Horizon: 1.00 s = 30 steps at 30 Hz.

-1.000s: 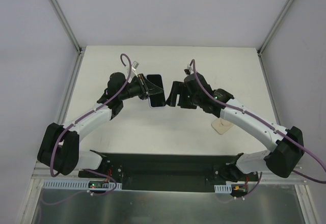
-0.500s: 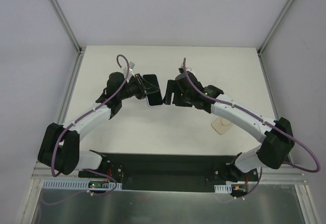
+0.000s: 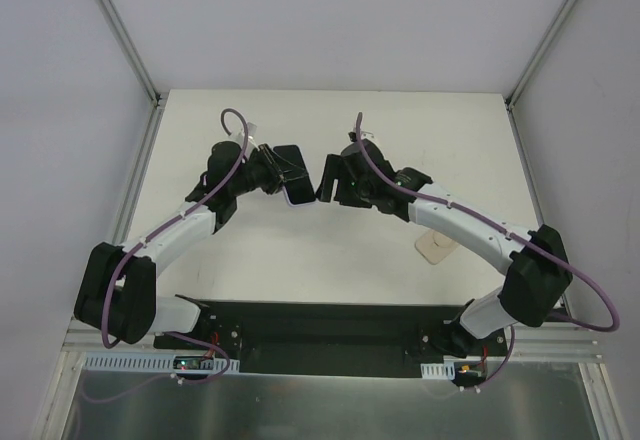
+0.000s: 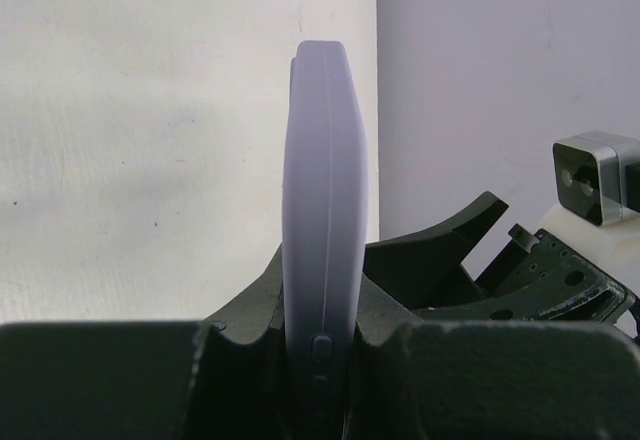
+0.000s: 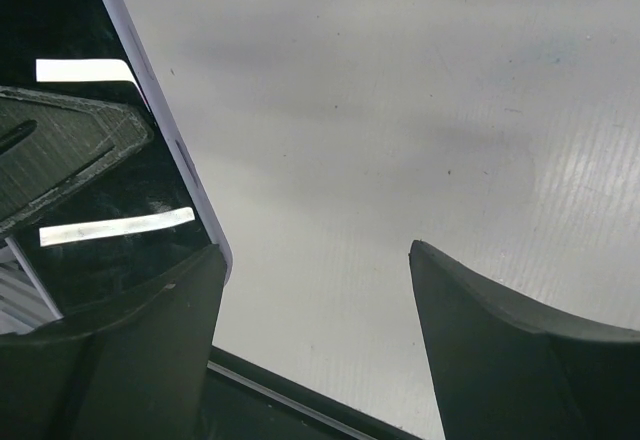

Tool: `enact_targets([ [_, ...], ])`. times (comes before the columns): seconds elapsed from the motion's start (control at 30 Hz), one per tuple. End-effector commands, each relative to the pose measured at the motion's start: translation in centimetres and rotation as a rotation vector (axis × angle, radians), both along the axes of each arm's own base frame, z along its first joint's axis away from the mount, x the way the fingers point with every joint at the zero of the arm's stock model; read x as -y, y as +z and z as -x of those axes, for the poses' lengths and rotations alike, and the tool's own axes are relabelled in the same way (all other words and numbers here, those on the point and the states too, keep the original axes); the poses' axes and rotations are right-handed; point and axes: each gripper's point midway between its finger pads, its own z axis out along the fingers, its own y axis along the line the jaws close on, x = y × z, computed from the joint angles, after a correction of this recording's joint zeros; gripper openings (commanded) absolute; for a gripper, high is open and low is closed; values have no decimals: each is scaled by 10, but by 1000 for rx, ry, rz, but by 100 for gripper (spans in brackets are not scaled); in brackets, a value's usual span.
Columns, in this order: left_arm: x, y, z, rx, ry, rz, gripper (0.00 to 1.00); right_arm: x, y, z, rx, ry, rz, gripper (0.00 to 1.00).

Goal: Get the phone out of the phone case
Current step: Remove the phone case from the phone.

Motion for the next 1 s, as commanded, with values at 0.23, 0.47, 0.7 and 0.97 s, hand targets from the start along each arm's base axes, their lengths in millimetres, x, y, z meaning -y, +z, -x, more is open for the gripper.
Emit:
enact_targets([
  [0.23,2,214,67,432,-215,455,0,35,-107,41,-258,22,235,76],
  [0.47,-4,230,68,456,-209,513,0,34,-121,49,-298,19,215,76],
  [0.7,-8,256,72,499,-224,548,0,35,-130,49,-317,6,229,76],
  [0.97,-10,276,76,545,-226,535,0,58,-127,42,-270,-36,408,76],
])
